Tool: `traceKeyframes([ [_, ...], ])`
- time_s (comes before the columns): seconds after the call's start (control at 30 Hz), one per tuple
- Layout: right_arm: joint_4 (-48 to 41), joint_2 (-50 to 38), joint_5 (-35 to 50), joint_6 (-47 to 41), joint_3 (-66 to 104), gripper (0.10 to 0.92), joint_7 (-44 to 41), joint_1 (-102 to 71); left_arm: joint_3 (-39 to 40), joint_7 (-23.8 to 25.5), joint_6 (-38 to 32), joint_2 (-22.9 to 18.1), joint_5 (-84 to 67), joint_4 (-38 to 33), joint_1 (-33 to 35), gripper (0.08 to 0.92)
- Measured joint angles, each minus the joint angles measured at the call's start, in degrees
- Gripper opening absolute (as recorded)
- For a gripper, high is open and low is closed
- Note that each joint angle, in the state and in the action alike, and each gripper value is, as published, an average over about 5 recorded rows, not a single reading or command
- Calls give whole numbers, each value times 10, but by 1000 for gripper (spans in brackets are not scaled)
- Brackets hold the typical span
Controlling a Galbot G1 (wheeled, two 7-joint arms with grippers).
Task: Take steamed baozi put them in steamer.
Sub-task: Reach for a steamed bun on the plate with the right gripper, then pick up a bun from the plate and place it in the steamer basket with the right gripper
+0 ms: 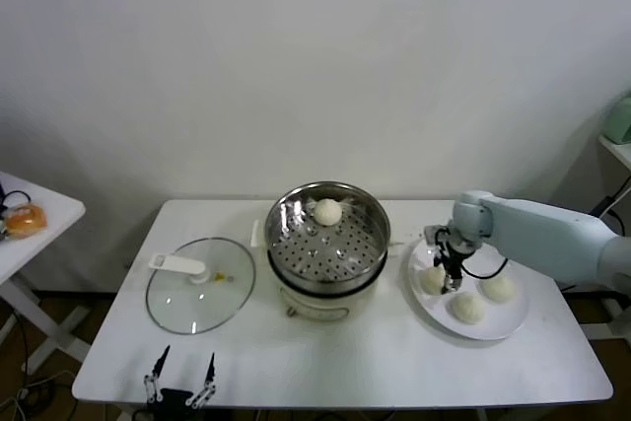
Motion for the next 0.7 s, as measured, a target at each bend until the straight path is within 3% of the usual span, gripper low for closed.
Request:
traceKeyframes([
  [0.3,38,-19,21,7,-25,653,-15,60,-1,-1,-4,0,3,-2,3,823],
  [0.7,126,-35,125,15,-114,653,-60,268,3,-1,-4,0,7,-3,3,823],
])
